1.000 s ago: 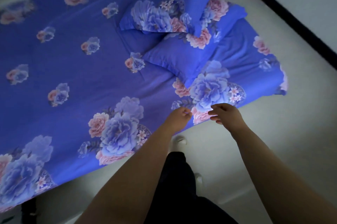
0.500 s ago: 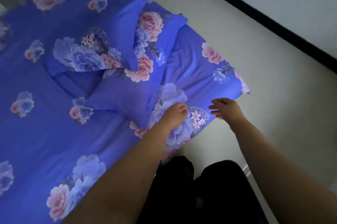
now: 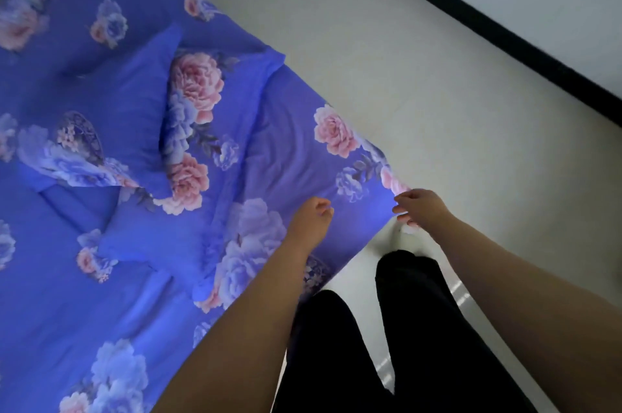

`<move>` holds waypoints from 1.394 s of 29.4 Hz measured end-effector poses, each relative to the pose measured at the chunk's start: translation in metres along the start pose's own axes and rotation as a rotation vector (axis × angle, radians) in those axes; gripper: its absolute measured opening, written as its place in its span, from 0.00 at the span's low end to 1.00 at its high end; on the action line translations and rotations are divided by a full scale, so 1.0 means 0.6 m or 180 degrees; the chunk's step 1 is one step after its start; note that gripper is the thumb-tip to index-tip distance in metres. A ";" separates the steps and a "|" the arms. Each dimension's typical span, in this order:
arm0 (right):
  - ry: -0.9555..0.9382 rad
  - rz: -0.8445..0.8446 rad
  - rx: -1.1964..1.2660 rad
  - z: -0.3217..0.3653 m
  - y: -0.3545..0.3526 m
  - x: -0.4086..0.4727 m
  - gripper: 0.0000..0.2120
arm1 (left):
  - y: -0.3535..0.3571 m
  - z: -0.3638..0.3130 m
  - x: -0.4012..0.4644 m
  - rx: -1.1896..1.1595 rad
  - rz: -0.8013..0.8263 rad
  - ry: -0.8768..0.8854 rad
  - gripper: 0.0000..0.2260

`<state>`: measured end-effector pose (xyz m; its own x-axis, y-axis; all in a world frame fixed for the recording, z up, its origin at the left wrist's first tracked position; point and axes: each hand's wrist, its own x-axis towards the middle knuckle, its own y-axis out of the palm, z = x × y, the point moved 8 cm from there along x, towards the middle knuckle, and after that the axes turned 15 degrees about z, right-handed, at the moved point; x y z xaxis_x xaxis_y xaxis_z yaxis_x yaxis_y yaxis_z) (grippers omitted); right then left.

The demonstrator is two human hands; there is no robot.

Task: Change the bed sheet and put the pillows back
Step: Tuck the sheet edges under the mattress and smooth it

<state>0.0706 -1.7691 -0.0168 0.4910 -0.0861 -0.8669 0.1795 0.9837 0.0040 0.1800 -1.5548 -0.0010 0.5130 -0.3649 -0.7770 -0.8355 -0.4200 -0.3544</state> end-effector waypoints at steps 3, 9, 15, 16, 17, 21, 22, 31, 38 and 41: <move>0.0077 -0.0138 0.0034 -0.001 -0.099 0.048 0.08 | 0.037 -0.064 0.051 0.0218 0.0000 -0.0051 0.13; 0.0516 -0.0307 0.1240 -0.077 -0.166 0.167 0.08 | 0.072 -0.170 0.174 0.1008 -0.0058 0.0333 0.07; 0.1180 -0.0598 0.2174 -0.212 -0.165 0.307 0.20 | 0.116 -0.188 0.330 0.1580 -0.0004 0.0414 0.09; 0.1258 -0.0628 0.2138 -0.231 -0.167 0.330 0.22 | 0.126 -0.189 0.352 0.1802 -0.0068 0.0459 0.10; 0.1292 -0.0642 0.2134 -0.246 -0.169 0.356 0.22 | 0.139 -0.189 0.377 0.2025 -0.0127 0.0513 0.11; 0.1313 -0.0526 0.2722 -0.275 -0.150 0.433 0.27 | 0.181 -0.187 0.433 0.2586 -0.0335 0.0632 0.14; 0.1395 -0.0419 0.2549 -0.281 -0.145 0.446 0.26 | 0.193 -0.185 0.443 0.2657 -0.0320 0.0655 0.14; 0.0872 -0.1620 0.0354 -0.322 -0.271 0.430 0.21 | 0.255 -0.193 0.474 0.3422 -0.0199 0.0816 0.18; 0.0861 -0.0750 0.3690 -0.328 -0.186 0.481 0.12 | 0.298 -0.142 0.518 0.4593 0.1169 0.0147 0.23; 0.0910 -0.0613 0.3142 -0.316 -0.169 0.468 0.27 | 0.312 -0.136 0.527 0.4848 0.1561 0.0074 0.22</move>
<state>0.0285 -1.8629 -0.3551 0.1832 -0.0607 -0.9812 0.9130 0.3805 0.1469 0.2017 -1.8164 -0.2704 0.1393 -0.2266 -0.9640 -0.3137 0.9132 -0.2600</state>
